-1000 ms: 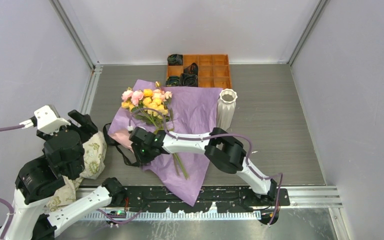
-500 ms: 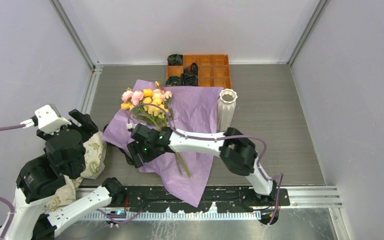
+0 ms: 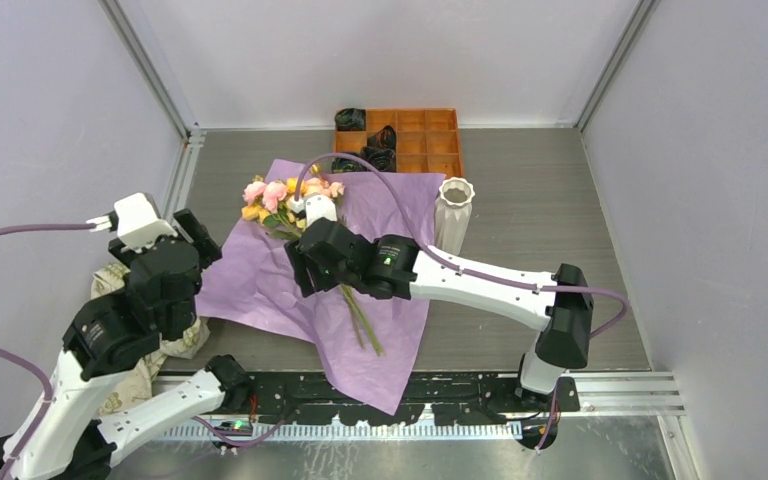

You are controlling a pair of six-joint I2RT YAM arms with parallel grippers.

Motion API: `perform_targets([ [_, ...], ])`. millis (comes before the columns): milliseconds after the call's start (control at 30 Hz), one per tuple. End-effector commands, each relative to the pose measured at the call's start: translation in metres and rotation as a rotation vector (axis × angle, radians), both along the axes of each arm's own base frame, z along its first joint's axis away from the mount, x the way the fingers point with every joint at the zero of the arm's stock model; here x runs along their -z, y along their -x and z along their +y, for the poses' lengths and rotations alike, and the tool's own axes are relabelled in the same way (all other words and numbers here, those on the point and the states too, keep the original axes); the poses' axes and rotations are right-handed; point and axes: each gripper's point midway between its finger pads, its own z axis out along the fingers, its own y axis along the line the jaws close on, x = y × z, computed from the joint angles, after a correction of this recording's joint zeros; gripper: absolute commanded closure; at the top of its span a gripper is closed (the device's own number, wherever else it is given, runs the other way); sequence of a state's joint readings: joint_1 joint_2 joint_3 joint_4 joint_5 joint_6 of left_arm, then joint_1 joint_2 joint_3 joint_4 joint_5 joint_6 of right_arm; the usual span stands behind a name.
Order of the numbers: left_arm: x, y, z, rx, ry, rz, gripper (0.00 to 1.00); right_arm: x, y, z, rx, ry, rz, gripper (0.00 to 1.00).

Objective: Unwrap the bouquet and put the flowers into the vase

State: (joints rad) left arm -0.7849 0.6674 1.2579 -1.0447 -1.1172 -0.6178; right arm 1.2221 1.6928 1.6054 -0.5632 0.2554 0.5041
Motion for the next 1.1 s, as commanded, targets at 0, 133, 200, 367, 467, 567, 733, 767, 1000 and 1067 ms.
perform_targets([
  [0, 0.012, -0.012, -0.017, 0.019, 0.023, 0.019, 0.3, 0.013, -0.037, -0.04, 0.174, 0.125, -0.091, 0.44],
  [133, 0.018, -0.016, -0.027, 0.039, 0.066, 0.02, 0.31, 0.048, -0.054, -0.043, 0.187, 0.218, -0.056, 0.66],
  [200, 0.019, -0.019, -0.033, 0.059, 0.08, 0.018, 0.31, 0.063, -0.061, -0.034, 0.165, 0.271, -0.04, 0.67],
  [367, 0.021, -0.019, -0.031, 0.048, 0.056, 0.036, 0.32, 0.097, -0.085, -0.009, 0.126, 0.408, -0.055, 0.62],
  [467, 0.021, -0.016, -0.026, 0.039, 0.054, 0.03, 0.32, 0.11, -0.102, 0.005, 0.121, 0.448, -0.059, 0.58],
  [567, 0.018, -0.012, -0.02, 0.028, 0.053, 0.011, 0.32, 0.118, -0.117, 0.015, 0.123, 0.469, -0.061, 0.55],
  [733, 0.017, -0.008, -0.012, 0.018, 0.034, 0.004, 0.32, 0.126, -0.135, 0.021, 0.141, 0.482, -0.07, 0.53],
  [767, 0.018, -0.007, -0.011, 0.016, 0.032, 0.004, 0.32, 0.127, -0.137, 0.021, 0.143, 0.485, -0.072, 0.53],
  [1000, 0.025, -0.012, -0.014, 0.015, 0.005, 0.018, 0.32, 0.135, -0.154, 0.024, 0.145, 0.459, -0.056, 0.51],
  [1067, 0.027, -0.013, -0.017, 0.017, 0.0, 0.024, 0.32, 0.139, -0.156, 0.027, 0.139, 0.45, -0.042, 0.51],
])
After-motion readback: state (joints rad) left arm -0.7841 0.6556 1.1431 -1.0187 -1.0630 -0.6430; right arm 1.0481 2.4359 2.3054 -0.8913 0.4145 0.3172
